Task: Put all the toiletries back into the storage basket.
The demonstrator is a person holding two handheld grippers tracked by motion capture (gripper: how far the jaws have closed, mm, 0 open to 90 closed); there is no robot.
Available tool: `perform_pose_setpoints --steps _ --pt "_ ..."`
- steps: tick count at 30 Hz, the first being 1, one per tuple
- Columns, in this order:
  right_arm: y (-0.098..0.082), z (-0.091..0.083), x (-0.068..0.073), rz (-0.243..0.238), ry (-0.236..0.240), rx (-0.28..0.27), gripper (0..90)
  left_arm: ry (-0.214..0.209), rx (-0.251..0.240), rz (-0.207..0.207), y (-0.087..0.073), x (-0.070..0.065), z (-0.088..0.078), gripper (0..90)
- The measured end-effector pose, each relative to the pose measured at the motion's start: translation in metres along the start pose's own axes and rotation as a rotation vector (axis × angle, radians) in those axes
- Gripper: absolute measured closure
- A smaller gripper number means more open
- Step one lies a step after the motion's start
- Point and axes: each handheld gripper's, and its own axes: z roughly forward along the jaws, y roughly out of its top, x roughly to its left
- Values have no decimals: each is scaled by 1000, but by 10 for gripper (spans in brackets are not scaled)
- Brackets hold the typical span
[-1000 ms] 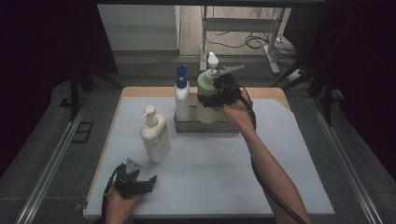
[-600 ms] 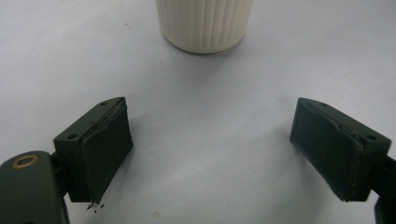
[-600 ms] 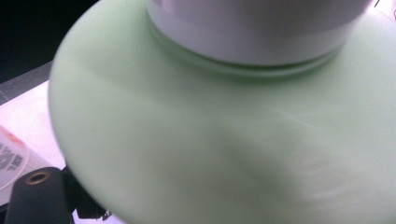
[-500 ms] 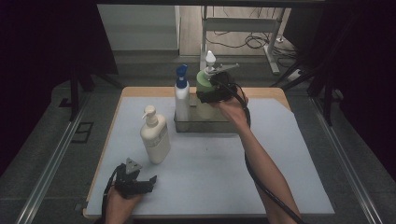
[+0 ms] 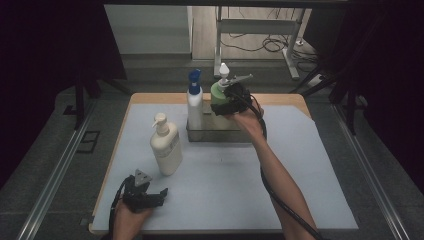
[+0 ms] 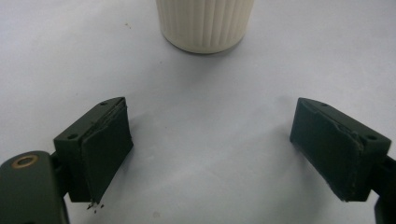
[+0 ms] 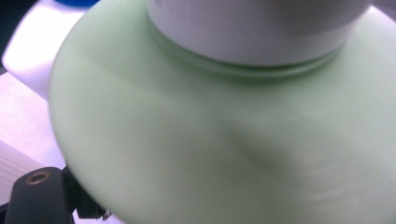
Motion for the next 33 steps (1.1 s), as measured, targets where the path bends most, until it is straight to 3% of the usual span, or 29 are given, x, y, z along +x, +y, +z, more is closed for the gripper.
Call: perform_pose_setpoints --steps 20,33 --pt "-25 21 -1 -3 9 50 123 0 1 1 0 0 0 120" --pt "-32 25 -8 2 49 54 116 1 1 2 0 0 0 120"
